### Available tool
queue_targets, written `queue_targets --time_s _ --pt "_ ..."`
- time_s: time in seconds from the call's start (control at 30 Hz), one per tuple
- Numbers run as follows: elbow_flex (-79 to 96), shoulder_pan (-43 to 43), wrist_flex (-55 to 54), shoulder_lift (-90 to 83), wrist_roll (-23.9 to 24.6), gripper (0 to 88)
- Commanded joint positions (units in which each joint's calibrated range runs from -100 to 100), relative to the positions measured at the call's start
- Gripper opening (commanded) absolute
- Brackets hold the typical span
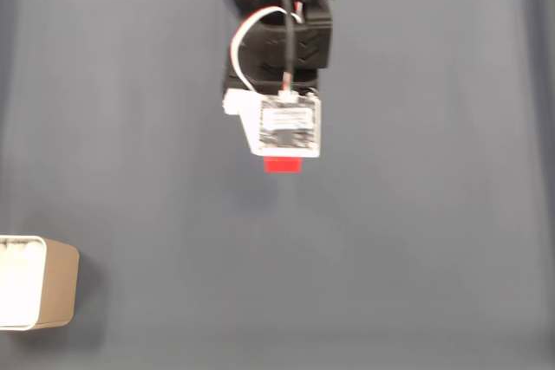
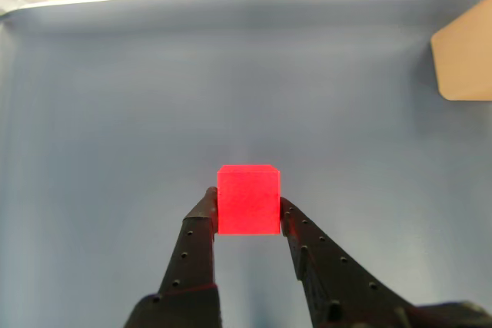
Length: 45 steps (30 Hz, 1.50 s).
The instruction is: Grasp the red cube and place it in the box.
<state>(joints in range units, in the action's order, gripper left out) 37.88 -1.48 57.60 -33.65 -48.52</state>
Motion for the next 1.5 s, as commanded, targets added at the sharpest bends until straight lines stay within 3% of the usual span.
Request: queue_targets --time_s 0.0,0.53,1.47 --pt "-6.68 -3.84 2.32 -2.66 -0.73 0.0" --pt "-33.87 -17.34 3.88 13.03 -0.98 0.0" --pt "-73.38 -25.08 3.88 46.30 -0.98 0.0"
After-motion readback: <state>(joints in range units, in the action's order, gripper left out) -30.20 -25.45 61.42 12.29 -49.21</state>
